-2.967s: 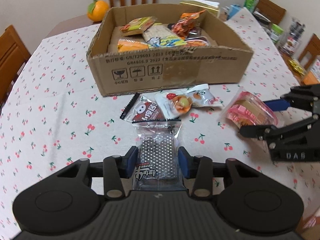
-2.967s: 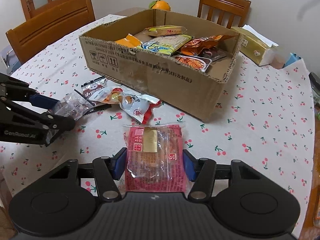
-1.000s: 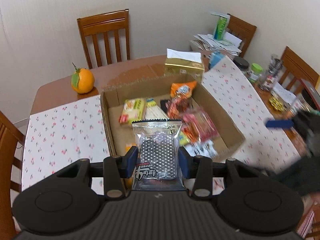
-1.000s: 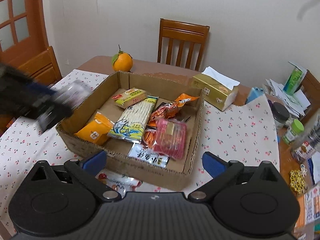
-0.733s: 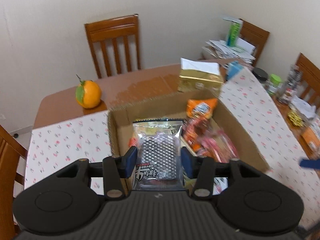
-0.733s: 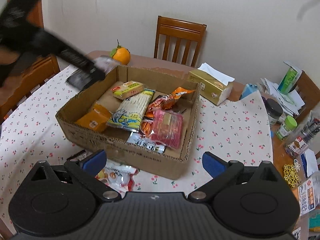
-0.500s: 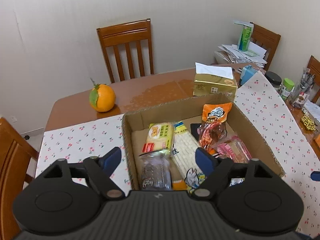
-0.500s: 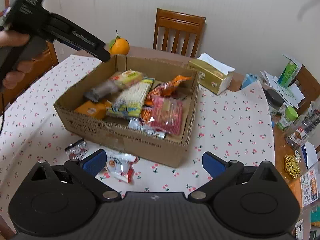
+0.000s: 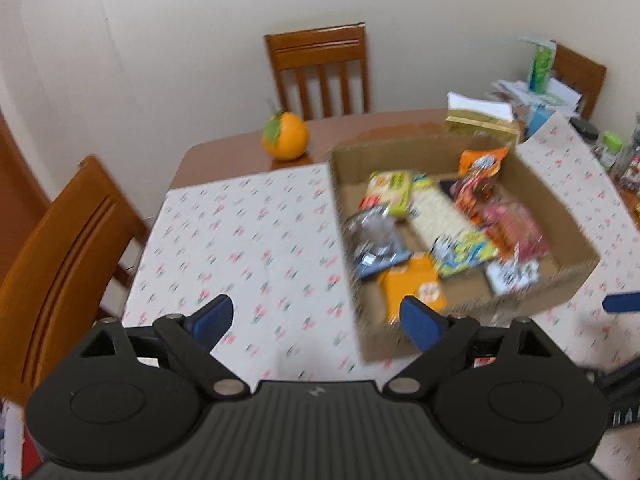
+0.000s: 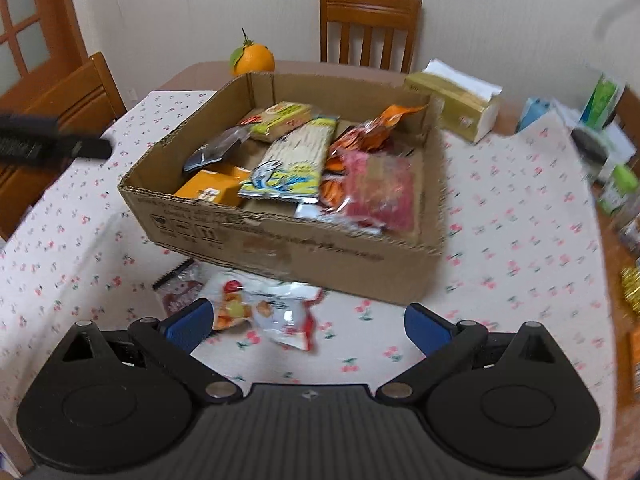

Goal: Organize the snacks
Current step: 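Move the right gripper over the white fish-ball packet while the left approaches the dark red packet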

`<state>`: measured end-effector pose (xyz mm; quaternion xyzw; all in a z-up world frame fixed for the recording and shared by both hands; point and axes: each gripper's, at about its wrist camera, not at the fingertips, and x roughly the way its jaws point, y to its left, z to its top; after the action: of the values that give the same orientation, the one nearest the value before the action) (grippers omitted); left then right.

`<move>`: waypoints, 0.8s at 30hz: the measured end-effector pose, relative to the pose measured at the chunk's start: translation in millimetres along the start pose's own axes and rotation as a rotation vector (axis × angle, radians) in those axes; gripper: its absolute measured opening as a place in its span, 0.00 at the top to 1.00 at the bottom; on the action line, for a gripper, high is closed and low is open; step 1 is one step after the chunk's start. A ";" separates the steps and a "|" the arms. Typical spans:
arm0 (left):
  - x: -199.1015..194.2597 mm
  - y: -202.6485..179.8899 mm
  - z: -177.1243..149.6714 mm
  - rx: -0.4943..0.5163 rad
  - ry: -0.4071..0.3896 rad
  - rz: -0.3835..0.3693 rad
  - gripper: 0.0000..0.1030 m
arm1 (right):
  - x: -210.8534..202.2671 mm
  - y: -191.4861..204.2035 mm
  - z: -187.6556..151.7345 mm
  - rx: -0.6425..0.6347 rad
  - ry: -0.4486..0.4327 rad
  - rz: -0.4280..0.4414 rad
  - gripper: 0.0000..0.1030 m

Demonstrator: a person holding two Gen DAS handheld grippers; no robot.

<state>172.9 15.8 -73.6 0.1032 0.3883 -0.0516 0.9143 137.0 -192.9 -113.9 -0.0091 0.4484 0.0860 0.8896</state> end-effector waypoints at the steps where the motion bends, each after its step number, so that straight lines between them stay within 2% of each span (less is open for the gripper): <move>1: -0.7 1.6 -5.4 0.003 0.003 0.016 0.12 | 3.5 1.7 -0.1 0.015 0.003 0.006 0.00; 5: -2.8 9.3 -25.1 -0.002 0.024 0.039 0.12 | 20.5 12.5 -0.3 0.060 0.014 -0.006 0.00; 16: 8.0 27.5 -44.9 -0.009 0.071 0.002 0.12 | 69.6 31.7 4.7 0.183 0.043 -0.134 0.00; 24: 11.2 25.7 -43.4 0.021 0.063 -0.038 0.12 | 62.5 27.0 -6.4 0.159 0.054 -0.188 0.00</move>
<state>154.8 50.6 -107.3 0.1068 0.4183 -0.0697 0.8993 164.1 -157.9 -166.1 0.0170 0.4749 -0.0340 0.8792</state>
